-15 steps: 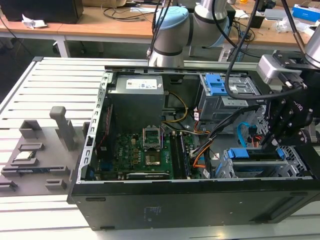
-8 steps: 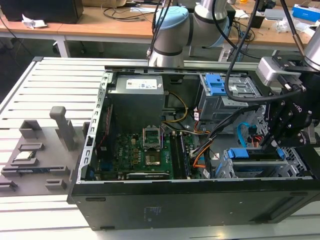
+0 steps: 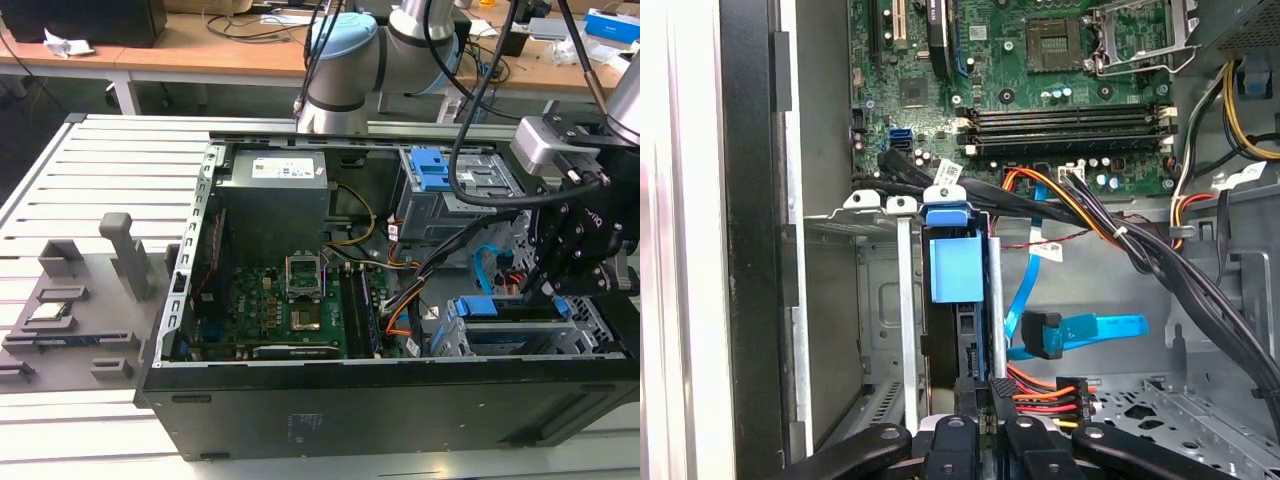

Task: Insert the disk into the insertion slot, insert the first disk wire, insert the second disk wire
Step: 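Insert the first disk wire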

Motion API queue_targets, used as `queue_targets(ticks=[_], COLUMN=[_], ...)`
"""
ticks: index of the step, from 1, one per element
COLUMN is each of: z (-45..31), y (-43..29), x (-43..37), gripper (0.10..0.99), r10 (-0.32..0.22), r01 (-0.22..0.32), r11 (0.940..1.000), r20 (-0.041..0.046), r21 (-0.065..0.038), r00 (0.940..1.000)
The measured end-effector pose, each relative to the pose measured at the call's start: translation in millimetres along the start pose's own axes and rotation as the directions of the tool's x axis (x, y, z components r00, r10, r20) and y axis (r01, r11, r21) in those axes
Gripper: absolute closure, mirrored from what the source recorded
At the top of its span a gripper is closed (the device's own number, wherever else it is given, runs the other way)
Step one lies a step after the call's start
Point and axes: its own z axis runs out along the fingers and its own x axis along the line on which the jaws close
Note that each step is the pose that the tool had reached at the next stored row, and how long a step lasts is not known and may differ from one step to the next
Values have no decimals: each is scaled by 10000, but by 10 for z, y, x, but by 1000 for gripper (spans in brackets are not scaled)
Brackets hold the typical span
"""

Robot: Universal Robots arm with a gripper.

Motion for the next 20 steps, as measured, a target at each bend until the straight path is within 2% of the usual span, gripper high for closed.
queue_targets(ticks=[3,4,5,7,8,12,13,14,15,20], z=[2,3,2,-15,-86,-272,-386,-468,-495,-503], y=[0,0,0,1,4,12,16,19,20,21], x=[-1,-1,-1,1,4,3,1,3,5,5], gripper=[918,906,843,843,843,843,859,980,980,980], r10=[0,0,0,1,1,1,1,0,0,0], r01=[0,0,0,-1,-1,-1,-1,0,0,0], r11=[10000,10000,10000,10000,10000,10000,10000,10000,10000,10000], r20=[5,6,4,1,0,2,2,2,2,2], r21=[-1,-2,-1,0,0,0,0,0,-1,-1], r00=[10000,10000,10000,10000,10000,10000,10000,10000,10000,10000])
